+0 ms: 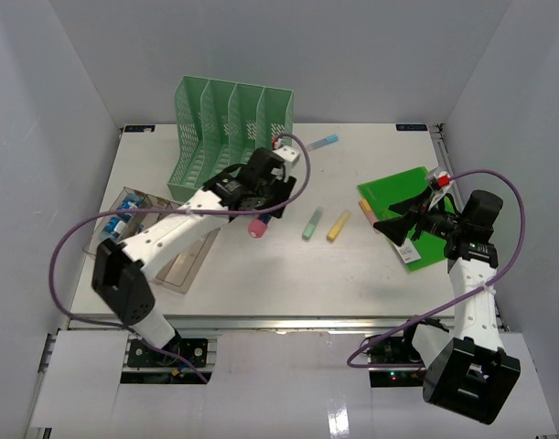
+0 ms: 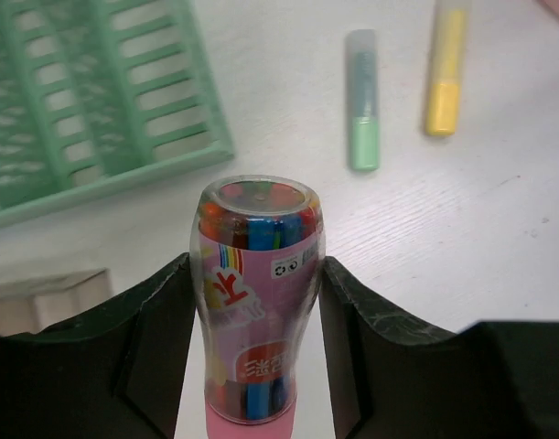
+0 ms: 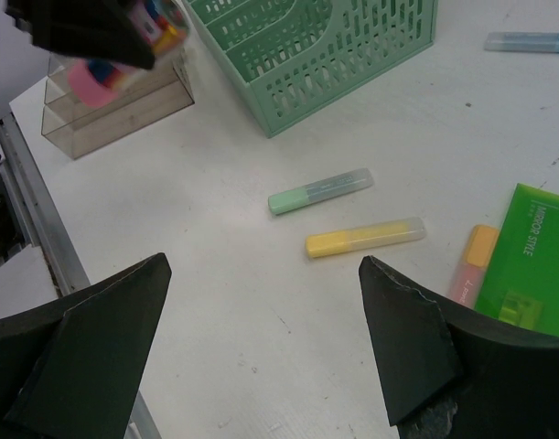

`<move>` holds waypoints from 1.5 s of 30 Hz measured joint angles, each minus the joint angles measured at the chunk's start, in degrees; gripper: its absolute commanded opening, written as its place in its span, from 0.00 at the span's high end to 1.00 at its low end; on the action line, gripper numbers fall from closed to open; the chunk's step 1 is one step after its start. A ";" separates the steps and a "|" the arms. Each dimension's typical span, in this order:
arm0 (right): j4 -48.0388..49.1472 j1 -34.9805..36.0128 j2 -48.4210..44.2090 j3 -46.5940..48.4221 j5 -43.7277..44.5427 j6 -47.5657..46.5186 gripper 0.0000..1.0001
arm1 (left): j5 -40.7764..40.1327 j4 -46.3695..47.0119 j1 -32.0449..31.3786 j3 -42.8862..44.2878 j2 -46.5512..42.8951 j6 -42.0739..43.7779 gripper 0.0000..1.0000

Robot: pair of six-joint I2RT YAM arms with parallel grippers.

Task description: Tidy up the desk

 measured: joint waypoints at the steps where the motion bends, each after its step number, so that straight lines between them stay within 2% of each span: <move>1: 0.00 0.00 -0.01 -0.01 -0.06 -0.02 0.10 | -0.72 -0.19 1.62 -1.81 -3.29 0.21 1.00; 5: 0.08 -0.01 -0.01 -0.03 -0.26 -0.04 0.10 | -3.51 -0.53 14.73 -10.55 -11.89 2.05 1.00; 9: 0.29 0.00 -0.01 -0.07 -0.35 -0.02 0.10 | -8.90 -0.69 27.00 -17.48 -12.94 4.38 1.00; 17: 1.10 0.00 -0.01 -0.37 -0.41 0.00 0.10 | -10.07 6.26 31.67 -19.29 -8.89 10.73 1.00; 24: 1.17 0.00 0.05 -0.81 -0.59 0.00 0.10 | -9.18 17.25 33.13 -31.95 -9.46 23.10 0.90; 25: 1.18 0.00 0.05 -0.81 -0.60 0.00 0.10 | -9.08 18.12 33.15 -33.65 -9.67 24.71 0.86; 28: 1.20 0.00 0.17 -0.81 -0.85 0.00 0.10 | -8.66 20.88 33.43 -36.26 -10.56 27.62 0.60; 31: 1.20 0.00 0.20 -0.81 -1.21 -0.01 0.10 | -8.11 22.65 33.43 -36.53 -11.65 28.39 0.17; 32: 1.20 0.00 0.21 -0.81 -1.34 -0.02 0.10 | -7.92 23.24 33.42 -36.55 -12.02 28.56 0.12; 34: 1.18 0.00 0.28 -0.87 -2.47 -0.22 0.10 | -7.80 23.93 33.40 -36.57 -13.09 28.18 0.06; 38: 1.14 0.02 0.50 -1.07 -4.49 -0.64 0.10 | -7.68 24.64 33.40 -36.57 -16.65 27.45 0.03; 43: 0.68 0.37 1.01 -1.07 -4.23 -1.70 0.10 | -6.43 24.17 33.40 -36.53 -21.75 25.93 0.04; 45: -0.16 0.72 1.29 -1.07 -2.15 -2.61 0.08 | -4.28 22.84 33.40 -35.79 -23.49 23.29 0.10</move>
